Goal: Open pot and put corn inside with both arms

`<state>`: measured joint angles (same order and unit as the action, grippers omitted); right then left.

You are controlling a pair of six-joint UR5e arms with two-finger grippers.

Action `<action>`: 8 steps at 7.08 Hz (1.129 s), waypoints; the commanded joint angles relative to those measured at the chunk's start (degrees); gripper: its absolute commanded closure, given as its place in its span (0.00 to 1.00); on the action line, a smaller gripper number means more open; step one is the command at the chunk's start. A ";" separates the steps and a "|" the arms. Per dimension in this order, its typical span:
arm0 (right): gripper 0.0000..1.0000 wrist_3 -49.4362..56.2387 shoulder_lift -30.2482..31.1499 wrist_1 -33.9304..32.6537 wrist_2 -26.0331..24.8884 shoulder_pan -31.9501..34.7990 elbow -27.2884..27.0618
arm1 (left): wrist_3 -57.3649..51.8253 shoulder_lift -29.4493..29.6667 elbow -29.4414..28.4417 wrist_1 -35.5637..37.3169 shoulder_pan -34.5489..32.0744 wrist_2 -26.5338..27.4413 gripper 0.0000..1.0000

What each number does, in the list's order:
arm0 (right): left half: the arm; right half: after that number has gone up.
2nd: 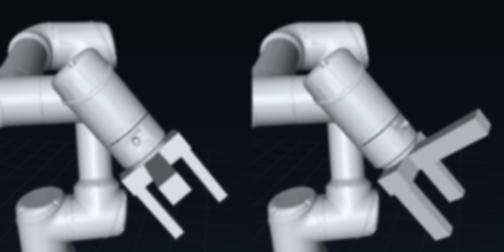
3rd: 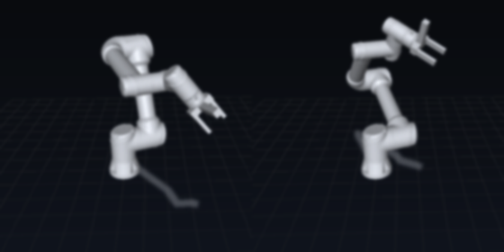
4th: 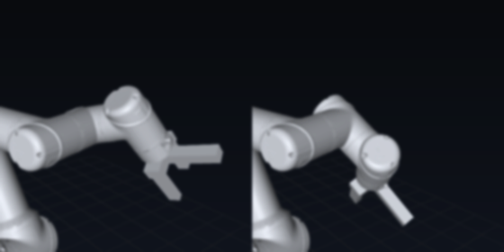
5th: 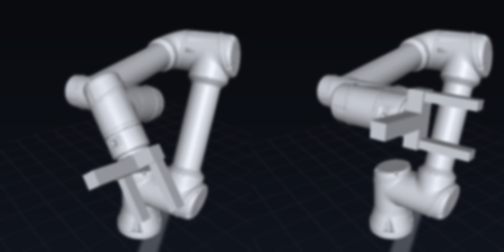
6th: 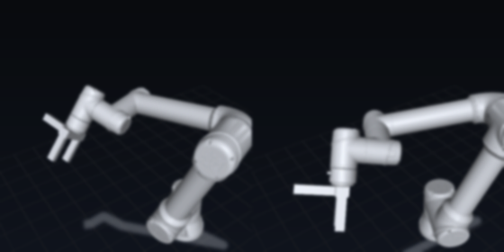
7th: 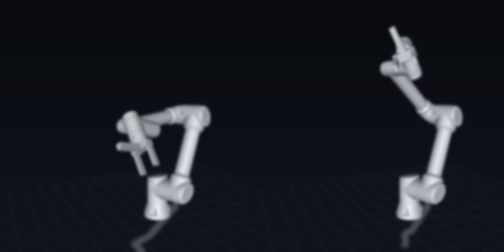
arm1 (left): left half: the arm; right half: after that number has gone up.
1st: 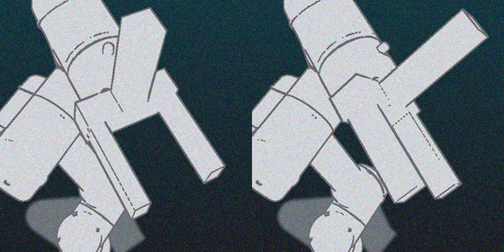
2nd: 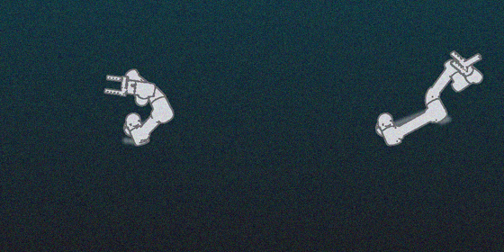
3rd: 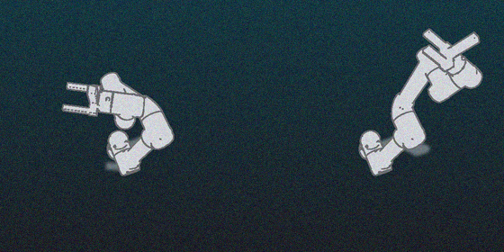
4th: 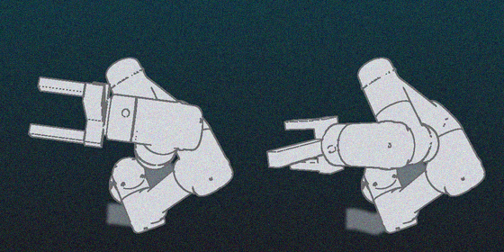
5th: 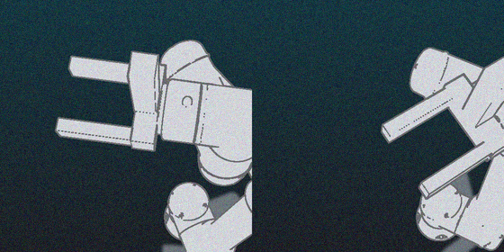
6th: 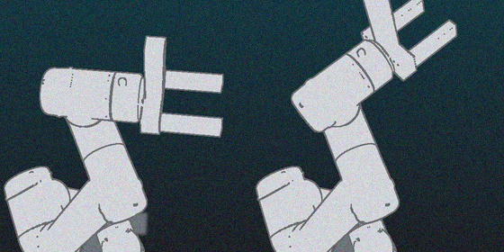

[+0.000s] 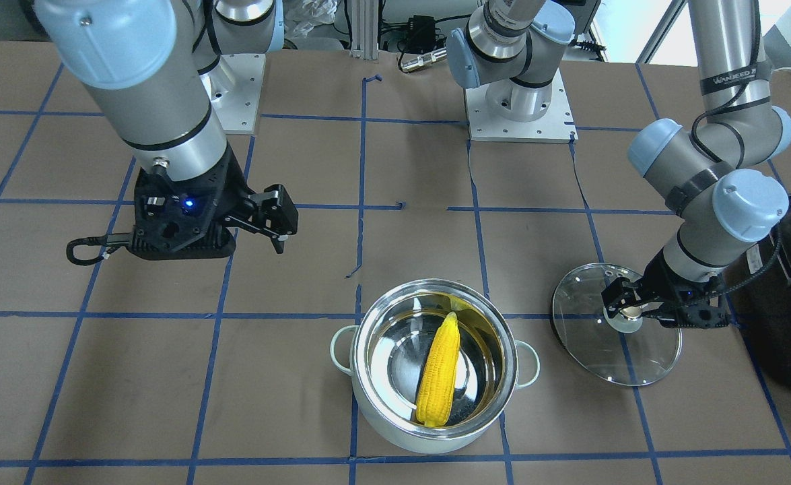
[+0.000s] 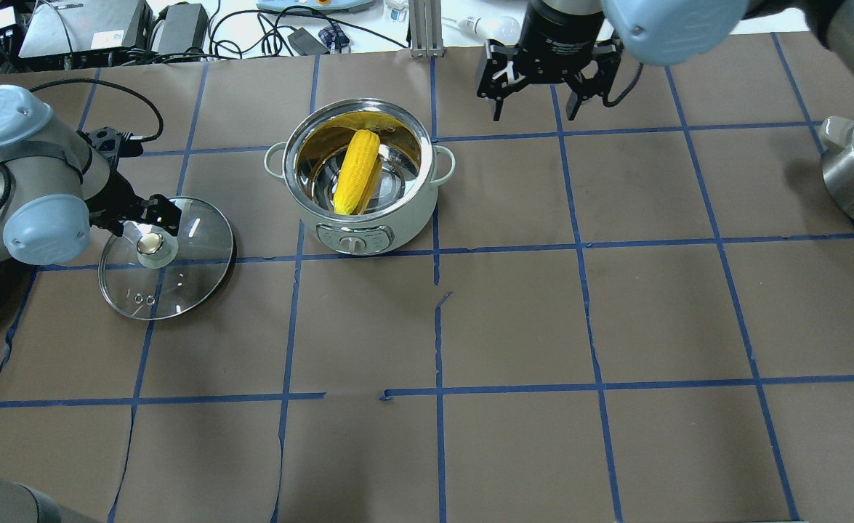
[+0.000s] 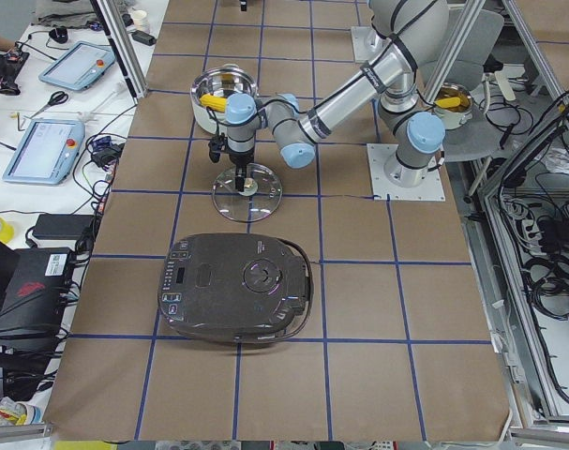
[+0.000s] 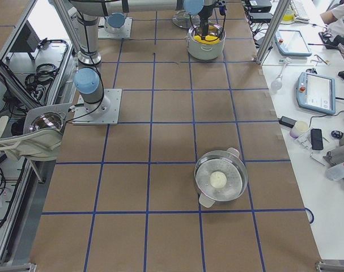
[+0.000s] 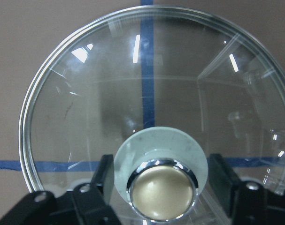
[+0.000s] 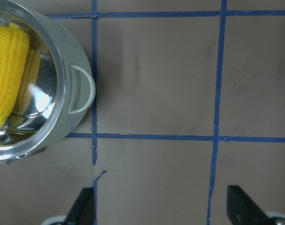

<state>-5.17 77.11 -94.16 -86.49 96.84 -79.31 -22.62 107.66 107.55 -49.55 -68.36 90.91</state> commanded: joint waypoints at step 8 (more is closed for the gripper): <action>0.00 4.11 9.10 9.42 -2.98 -6.66 -4.19 | 24.76 -16.78 -21.59 -38.54 -24.71 1.03 0.00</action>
<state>-1.08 85.77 -85.56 -89.86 90.88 -83.54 4.66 91.06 85.42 -90.33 -92.52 92.02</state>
